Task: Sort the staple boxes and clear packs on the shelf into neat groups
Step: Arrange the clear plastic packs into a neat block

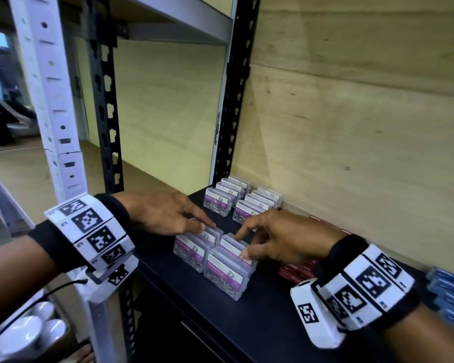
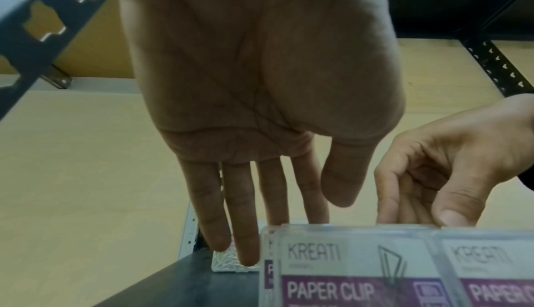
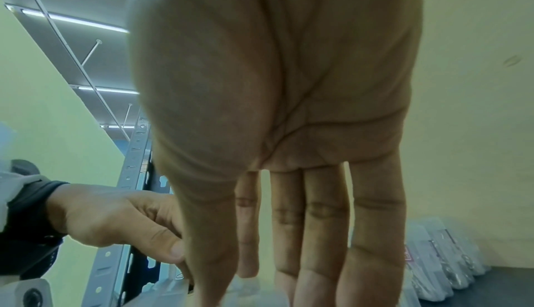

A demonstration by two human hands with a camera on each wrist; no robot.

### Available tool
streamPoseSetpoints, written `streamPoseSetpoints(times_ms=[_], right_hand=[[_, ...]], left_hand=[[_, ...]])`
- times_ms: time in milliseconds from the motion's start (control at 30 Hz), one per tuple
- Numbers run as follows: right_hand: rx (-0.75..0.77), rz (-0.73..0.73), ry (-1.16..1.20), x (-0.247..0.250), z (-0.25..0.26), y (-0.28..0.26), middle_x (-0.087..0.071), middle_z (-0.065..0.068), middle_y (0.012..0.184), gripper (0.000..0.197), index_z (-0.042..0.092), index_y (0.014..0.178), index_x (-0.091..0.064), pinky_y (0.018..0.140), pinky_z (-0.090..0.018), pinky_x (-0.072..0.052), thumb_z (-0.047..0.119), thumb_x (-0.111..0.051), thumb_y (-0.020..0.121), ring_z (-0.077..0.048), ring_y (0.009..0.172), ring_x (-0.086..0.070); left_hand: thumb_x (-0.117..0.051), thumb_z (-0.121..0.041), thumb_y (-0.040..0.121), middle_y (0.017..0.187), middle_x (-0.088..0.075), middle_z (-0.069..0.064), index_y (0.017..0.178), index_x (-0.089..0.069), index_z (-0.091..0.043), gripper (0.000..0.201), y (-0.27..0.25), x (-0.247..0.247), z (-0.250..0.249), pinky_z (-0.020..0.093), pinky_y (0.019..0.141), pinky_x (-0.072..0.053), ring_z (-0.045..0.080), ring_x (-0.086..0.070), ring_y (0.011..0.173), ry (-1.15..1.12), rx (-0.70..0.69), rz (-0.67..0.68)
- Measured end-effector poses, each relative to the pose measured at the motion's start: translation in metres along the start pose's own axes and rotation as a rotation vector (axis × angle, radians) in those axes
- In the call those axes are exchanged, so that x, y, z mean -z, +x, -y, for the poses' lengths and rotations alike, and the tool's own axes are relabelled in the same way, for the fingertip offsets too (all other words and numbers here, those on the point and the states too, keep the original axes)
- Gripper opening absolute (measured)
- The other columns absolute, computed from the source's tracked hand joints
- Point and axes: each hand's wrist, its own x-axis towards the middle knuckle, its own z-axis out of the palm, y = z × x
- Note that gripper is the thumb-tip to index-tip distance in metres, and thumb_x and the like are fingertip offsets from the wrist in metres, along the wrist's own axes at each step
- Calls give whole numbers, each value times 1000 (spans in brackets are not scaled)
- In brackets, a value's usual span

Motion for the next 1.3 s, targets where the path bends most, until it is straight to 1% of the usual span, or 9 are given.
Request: streamPoseSetpoints(times_ms=[167,300,500,600,733,833,1067,1133,1300], right_hand=[[24,14,11,0,-1,-4,-73,13,101,33,40,123,-60,80,-22,-50,43,-66,90,-3,89,-67],[45,36,30,0,-1,-4,-76,10,92,33,39,123,-60,74,-20,-48,40,-67,91,1,77,-68],[66,60,46,0,-4,-2,-76,7,92,34,38,125,-60,84,-28,-57,38,-67,92,-4,82,-71],[57,56,38,5,-4,1,-75,9,91,31,37,124,-61,82,-26,-55,40,-65,93,-3,80,-71],[-4,-51,-107,25,-4,9,-70,14,106,35,39,123,-61,89,-29,-51,48,-66,90,-4,89,-66],[-62,-114,-219,43,-7,23,-68,12,113,37,35,124,-62,88,-28,-49,45,-68,89,-7,90,-61],[-172,-130,-328,57,-23,65,-68,5,117,34,27,122,-65,89,-29,-49,35,-71,89,-15,103,-62],[-184,-126,-327,55,-26,73,-68,4,117,34,28,121,-65,90,-30,-49,35,-71,89,-16,104,-62],[-204,-117,-338,54,-22,90,-67,1,116,35,29,120,-67,86,-30,-49,34,-75,86,-18,102,-63]], left_hand=[[-39,-54,99,147,-45,-14,130,-45,-60,33,-3,-1,2,35,111,-29,7,-41,130,3,-15,-3],[-39,-55,98,145,-46,-16,128,-47,-62,32,-3,0,2,38,113,-29,6,-42,129,-7,-16,1],[-41,-57,97,138,-50,-20,124,-52,-60,30,-1,2,3,39,111,-33,3,-45,120,-55,-3,5],[-41,-59,95,134,-52,-25,119,-59,-55,30,3,7,3,38,111,-31,0,-46,122,-136,5,14],[-42,-61,93,139,-50,-20,127,-59,-44,41,19,19,3,32,109,-29,5,-44,127,-159,19,-46],[-41,-61,94,143,-48,-14,133,-55,-39,47,39,27,4,31,106,-28,8,-44,125,-130,25,-112],[-40,-64,94,150,-41,-8,136,-51,-42,49,97,36,19,39,115,-26,16,-40,135,-102,54,-162],[-42,-62,94,151,-41,-7,135,-52,-42,47,107,36,26,37,113,-27,17,-39,135,-69,51,-150],[-52,-46,97,139,-54,-7,131,-57,-38,36,121,37,40,24,98,-33,13,-50,124,-38,4,-128]])
